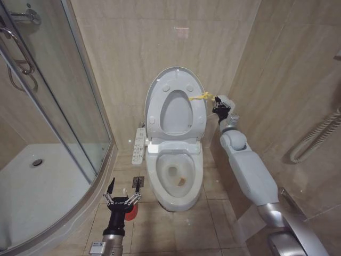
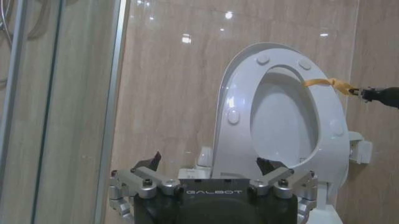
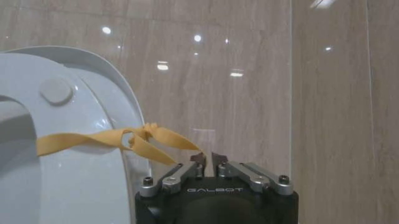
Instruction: Open the toilet lid, clean the toilet bowl with a toilet brush, close the toilet lid, and flush.
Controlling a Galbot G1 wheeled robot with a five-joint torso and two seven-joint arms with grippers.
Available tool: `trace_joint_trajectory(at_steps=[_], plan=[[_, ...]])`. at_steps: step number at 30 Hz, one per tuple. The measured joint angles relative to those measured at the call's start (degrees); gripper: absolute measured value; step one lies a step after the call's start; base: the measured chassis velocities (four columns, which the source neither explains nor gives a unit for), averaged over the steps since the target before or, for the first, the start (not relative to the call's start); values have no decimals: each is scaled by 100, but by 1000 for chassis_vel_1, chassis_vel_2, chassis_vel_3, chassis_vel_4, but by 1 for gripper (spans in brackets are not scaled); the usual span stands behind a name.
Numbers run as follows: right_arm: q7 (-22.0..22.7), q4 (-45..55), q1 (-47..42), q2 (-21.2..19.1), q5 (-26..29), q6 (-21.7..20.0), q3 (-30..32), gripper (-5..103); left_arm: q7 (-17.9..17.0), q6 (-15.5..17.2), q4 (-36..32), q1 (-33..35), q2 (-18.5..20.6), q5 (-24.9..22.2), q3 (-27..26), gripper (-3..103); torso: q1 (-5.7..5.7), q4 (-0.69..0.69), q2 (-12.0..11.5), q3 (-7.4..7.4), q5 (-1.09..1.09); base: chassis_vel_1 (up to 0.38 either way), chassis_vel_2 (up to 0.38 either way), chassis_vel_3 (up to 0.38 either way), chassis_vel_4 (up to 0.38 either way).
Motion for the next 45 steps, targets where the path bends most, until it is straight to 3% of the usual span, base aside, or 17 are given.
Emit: trace_joint_trajectory(at_steps=[1,2,9,10,15,16,23,24,33,45], plan=[[0,48,-45,-12,5,-6,3,0,0,0,0,0,0,0,0,100,0,0,0,0,0,0,0,0,0],[1,104,-97,-27,10,-13,10,17,0,0,0,0,0,0,0,100,0,0,0,0,0,0,0,0,0],[2,361,-303,-108,60,-50,74,17,0,0,0,0,0,0,0,100,0,3,0,0,0,0,0,0,0],[2,423,-346,-129,73,-60,89,44,0,0,0,0,0,0,0,100,0,3,0,0,-1,0,0,0,0],[-5,789,-595,-207,127,-100,130,44,0,0,0,0,0,0,0,100,0,3,0,0,-1,0,0,0,0],[-5,903,-682,-213,137,-120,142,71,0,0,0,0,0,0,0,100,0,4,0,0,-1,0,0,0,0],[5,1488,-1165,-224,240,-201,166,71,0,0,0,0,0,0,0,100,0,5,0,0,0,0,0,0,0],[13,1642,-1315,-226,277,-211,172,97,0,0,0,0,0,0,0,100,0,4,0,0,-1,0,0,0,0],[173,2472,-2430,-174,309,-287,359,100,0,0,0,0,0,0,-1,100,0,2,0,0,-1,0,0,0,0],[322,3087,-4081,280,-282,-106,929,100,0,0,0,-1,0,0,0,100,-1,3,0,0,-1,0,0,0,0]])
